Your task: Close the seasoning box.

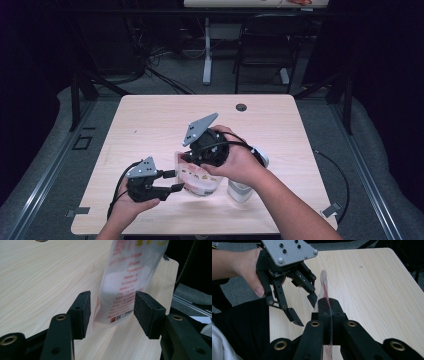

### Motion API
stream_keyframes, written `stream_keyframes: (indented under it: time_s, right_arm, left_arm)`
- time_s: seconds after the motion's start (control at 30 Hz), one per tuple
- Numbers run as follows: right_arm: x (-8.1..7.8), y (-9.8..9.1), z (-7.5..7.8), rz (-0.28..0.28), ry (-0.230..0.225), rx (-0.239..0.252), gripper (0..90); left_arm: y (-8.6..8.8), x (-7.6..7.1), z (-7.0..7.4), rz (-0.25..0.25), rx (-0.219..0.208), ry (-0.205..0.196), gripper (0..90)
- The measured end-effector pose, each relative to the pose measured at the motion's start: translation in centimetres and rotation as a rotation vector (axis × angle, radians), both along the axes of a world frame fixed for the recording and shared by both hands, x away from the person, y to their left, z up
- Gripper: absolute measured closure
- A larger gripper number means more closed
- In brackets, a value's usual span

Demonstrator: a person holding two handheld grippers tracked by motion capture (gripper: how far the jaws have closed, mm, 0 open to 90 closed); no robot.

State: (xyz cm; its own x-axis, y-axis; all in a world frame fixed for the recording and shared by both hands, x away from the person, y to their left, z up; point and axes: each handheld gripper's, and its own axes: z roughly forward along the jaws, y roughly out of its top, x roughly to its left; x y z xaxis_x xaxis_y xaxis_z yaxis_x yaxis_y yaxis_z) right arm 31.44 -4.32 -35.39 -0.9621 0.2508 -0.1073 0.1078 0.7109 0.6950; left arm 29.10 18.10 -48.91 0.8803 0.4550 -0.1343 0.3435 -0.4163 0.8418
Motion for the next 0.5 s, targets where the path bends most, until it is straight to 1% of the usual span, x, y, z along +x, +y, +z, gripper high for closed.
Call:
stream_keyframes:
  time_s: [0.27,0.37,0.5]
  right_arm:
    - [-0.23,0.06,0.46,0.009,-0.007,0.008,90.0]
    - [-0.29,0.01,0.64,0.013,-0.008,0.005,90.0]
    - [-0.42,0.06,0.81,0.018,-0.012,0.007,90.0]
  left_arm:
    - [-0.38,0.01,-0.25,-0.004,0.002,-0.001,47.8]
    - [-0.49,0.01,-0.29,-0.012,0.016,0.002,47.9]
    - [-0.63,0.02,-0.5,-0.021,0.006,0.005,47.8]
